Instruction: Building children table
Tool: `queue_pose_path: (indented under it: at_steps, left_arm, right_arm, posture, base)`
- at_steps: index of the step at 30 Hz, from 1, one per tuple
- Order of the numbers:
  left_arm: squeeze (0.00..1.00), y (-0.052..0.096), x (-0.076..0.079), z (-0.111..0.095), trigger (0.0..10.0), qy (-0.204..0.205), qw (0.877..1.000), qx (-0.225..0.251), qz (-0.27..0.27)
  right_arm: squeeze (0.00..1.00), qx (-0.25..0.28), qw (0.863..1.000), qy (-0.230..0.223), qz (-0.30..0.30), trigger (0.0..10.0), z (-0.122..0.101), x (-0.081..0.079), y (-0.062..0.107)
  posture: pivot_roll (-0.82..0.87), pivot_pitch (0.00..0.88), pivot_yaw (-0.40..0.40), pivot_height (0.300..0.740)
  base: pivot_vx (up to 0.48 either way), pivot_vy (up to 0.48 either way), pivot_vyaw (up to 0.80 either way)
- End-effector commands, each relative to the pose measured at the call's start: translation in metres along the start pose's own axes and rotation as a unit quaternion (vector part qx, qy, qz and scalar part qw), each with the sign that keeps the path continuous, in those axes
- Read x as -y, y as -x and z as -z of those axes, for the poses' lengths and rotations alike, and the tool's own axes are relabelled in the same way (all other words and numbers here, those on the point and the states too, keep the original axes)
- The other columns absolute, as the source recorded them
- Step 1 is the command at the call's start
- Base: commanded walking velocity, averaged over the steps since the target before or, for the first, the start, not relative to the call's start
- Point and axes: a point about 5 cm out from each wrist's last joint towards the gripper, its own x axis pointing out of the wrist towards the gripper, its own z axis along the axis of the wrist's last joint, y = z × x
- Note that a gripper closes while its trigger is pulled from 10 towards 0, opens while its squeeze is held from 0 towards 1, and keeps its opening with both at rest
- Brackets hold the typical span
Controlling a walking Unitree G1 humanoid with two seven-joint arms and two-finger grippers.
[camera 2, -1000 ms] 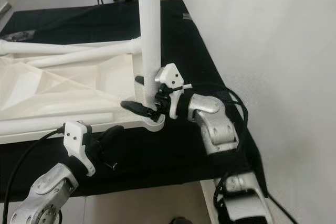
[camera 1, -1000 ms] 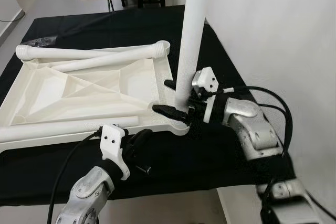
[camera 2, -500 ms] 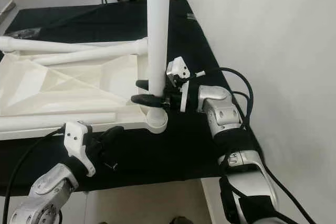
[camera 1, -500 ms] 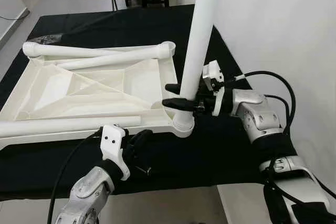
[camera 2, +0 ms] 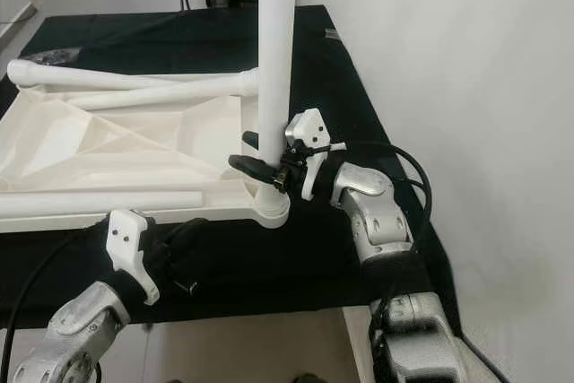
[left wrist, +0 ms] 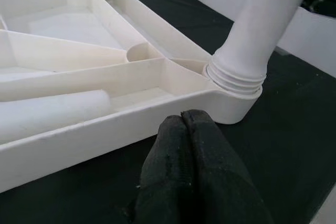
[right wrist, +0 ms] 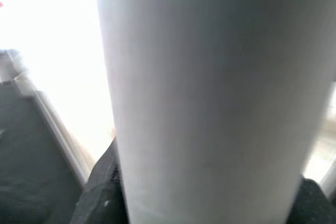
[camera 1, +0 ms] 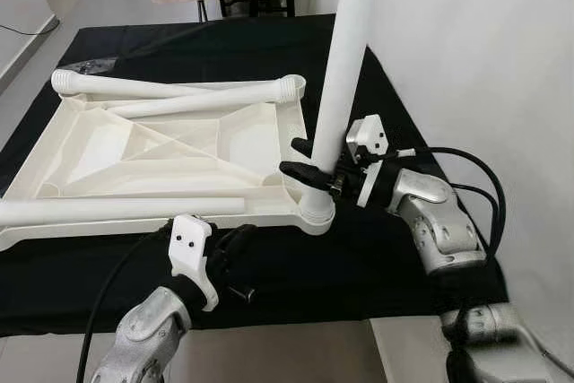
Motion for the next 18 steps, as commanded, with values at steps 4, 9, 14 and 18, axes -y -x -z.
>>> queue_pose_path:
  at_steps: [4,9,14,18]
  left_arm:
    - [0.0,0.002,-0.001,0.004,10.0,-0.004,1.0,-0.012,0.0]
    - [0.0,0.002,0.001,0.003,10.0,-0.002,1.0,-0.007,-0.003]
    - [0.0,0.003,0.002,0.002,10.0,0.001,1.0,-0.006,-0.003]
    - [0.0,0.002,0.001,0.002,10.0,0.001,1.0,-0.006,-0.001]
  right_arm:
    - [0.0,-0.09,0.985,-0.025,0.146,0.0,0.034,-0.015,-0.001]
    - [0.0,-0.092,0.985,-0.012,0.145,0.0,0.034,-0.007,-0.001]
    - [0.0,-0.092,0.984,-0.005,0.149,1.7,0.03,0.002,0.0]
    - [0.0,-0.08,0.988,-0.006,0.136,10.0,0.024,0.006,-0.003]
  posture:
    - [0.08,0.136,-0.045,0.74]
    - [0.07,0.143,-0.054,0.74]
    - [0.06,0.145,-0.047,0.74]
    - [0.06,0.146,-0.039,0.74]
  base:
    - [0.0,0.0,0.0]
    - [0.0,0.0,0.0]
    - [0.0,0.0,0.0]
    - [0.0,0.0,0.0]
